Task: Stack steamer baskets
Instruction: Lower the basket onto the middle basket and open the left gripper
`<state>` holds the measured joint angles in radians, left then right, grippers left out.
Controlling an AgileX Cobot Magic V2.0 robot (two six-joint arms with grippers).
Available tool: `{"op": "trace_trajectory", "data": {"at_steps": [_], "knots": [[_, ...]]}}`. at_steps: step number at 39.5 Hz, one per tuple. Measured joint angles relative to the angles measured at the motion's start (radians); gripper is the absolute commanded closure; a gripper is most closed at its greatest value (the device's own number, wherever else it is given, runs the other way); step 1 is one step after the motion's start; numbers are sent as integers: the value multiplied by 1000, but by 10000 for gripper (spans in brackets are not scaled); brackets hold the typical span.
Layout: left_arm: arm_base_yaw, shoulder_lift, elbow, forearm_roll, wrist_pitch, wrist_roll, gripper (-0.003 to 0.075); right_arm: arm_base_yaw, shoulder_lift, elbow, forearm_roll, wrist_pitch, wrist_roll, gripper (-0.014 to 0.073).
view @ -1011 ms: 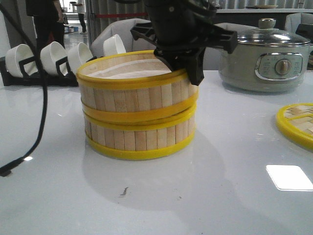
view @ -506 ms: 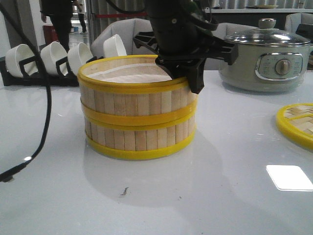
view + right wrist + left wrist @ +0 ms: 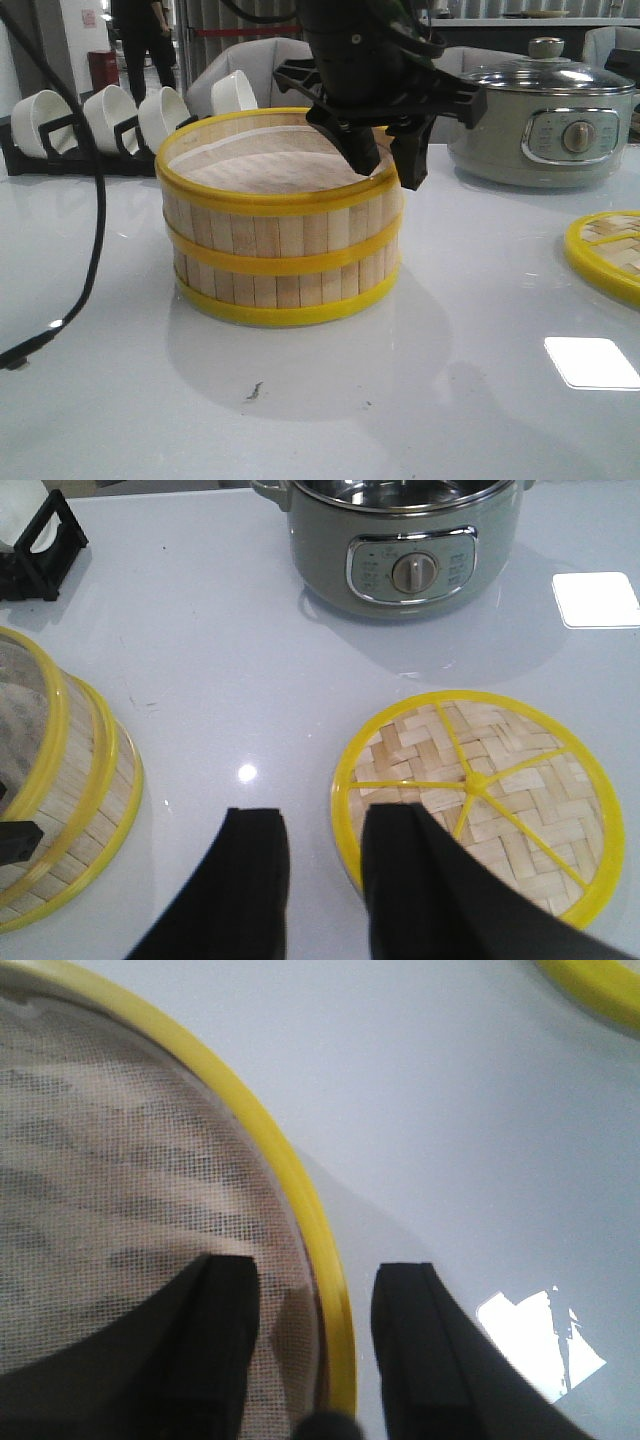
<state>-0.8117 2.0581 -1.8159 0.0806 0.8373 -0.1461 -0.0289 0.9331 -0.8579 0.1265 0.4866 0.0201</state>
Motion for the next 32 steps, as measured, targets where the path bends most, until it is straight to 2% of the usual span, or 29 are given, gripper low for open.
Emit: {"op": "trace_trajectory", "data": {"at_steps": [18, 22, 26, 28, 32], "knots": [[0, -9, -195, 33, 74, 0, 363, 0, 0, 0, 0, 0, 0, 276], [0, -16, -256, 75, 105, 0, 468, 0, 0, 0, 0, 0, 0, 276], [5, -44, -303, 120, 130, 0, 650, 0, 0, 0, 0, 0, 0, 276], [17, -64, -312, 123, 132, 0, 619, 0, 0, 0, 0, 0, 0, 276], [68, -134, -321, 129, 134, 0, 634, 0, 0, 0, 0, 2, 0, 276]]}}
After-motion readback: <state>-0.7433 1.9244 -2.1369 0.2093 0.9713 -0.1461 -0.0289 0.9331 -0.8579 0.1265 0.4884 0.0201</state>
